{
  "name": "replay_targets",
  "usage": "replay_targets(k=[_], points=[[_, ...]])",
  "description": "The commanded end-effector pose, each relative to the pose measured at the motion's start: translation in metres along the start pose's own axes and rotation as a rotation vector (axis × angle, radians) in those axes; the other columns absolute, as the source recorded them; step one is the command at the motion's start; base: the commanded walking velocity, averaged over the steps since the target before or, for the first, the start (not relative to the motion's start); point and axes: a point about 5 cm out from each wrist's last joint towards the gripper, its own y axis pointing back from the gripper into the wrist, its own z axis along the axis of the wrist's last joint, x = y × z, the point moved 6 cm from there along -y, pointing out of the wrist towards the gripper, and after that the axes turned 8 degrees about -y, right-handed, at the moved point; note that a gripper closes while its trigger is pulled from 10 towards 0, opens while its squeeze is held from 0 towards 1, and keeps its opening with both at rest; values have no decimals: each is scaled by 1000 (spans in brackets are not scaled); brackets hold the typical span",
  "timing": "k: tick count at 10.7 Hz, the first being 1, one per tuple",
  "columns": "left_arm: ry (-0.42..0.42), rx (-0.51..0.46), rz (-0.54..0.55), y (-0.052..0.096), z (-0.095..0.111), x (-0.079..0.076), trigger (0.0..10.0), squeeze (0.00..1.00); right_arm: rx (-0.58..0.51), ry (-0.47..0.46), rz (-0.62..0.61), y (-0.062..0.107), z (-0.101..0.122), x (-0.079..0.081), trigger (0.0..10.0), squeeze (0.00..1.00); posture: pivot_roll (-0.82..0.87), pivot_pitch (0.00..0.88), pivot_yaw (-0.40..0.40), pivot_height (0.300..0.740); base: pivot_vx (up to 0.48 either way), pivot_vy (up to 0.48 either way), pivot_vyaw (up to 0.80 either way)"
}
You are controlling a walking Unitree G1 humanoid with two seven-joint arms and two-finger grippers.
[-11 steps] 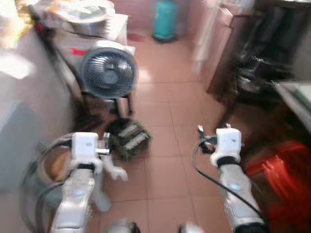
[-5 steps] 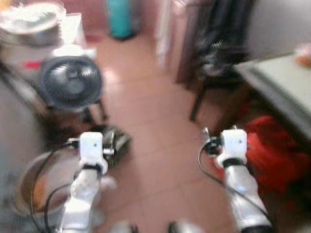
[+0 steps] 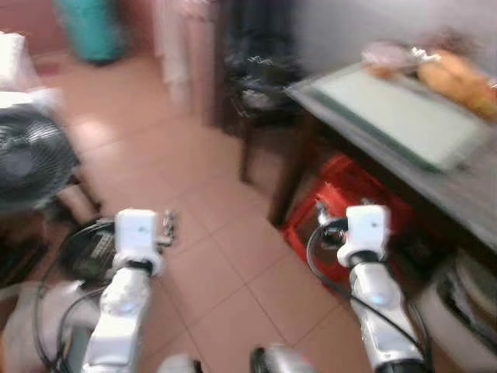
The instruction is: Setting the table
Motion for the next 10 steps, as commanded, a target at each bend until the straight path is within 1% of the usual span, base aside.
replay_targets(k=[1, 3, 4, 5, 6, 8, 9, 10], points=[[11, 6, -6, 0, -1, -4, 10000, 0, 11, 10, -22, 1, -2, -9, 10000, 0, 1, 102, -1, 740, 0, 0, -800], [20, 8, -10, 2, -2, -3, 10000, 0, 9, 13, -24, 2, -1, -10, 10000, 0, -3, 101, 2, 740, 0, 0, -800], [37, -1, -18, 2, -1, -3, 10000, 0, -5, 31, -23, 1, 2, -10, 10000, 0, -5, 107, 3, 740, 0, 0, -800], [30, -13, 8, 1, 1, 2, 10000, 0, -15, 37, -21, 1, 4, -10, 10000, 0, -4, 103, 4, 740, 0, 0, -800], [73, -29, 10, 0, 4, 3, 10000, 0, -23, 40, -19, 1, 6, -10, 10000, 0, -4, 103, 5, 740, 0, 0, -800], [99, -75, 45, 1, 13, 9, 10000, 0, -57, 60, -8, 0, 16, -7, 10000, 0, 2, 91, 0, 740, 0, 0, -800], [112, -92, 46, 2, 19, 10, 10000, 0, -73, 63, -18, 2, 21, -9, 10000, 0, 6, 82, -11, 740, 0, 0, -800], [136, -113, 61, 6, 27, 13, 10000, 0, -85, 49, -51, 9, 26, -17, 10000, 0, 8, 77, -14, 740, 0, 0, -800]])
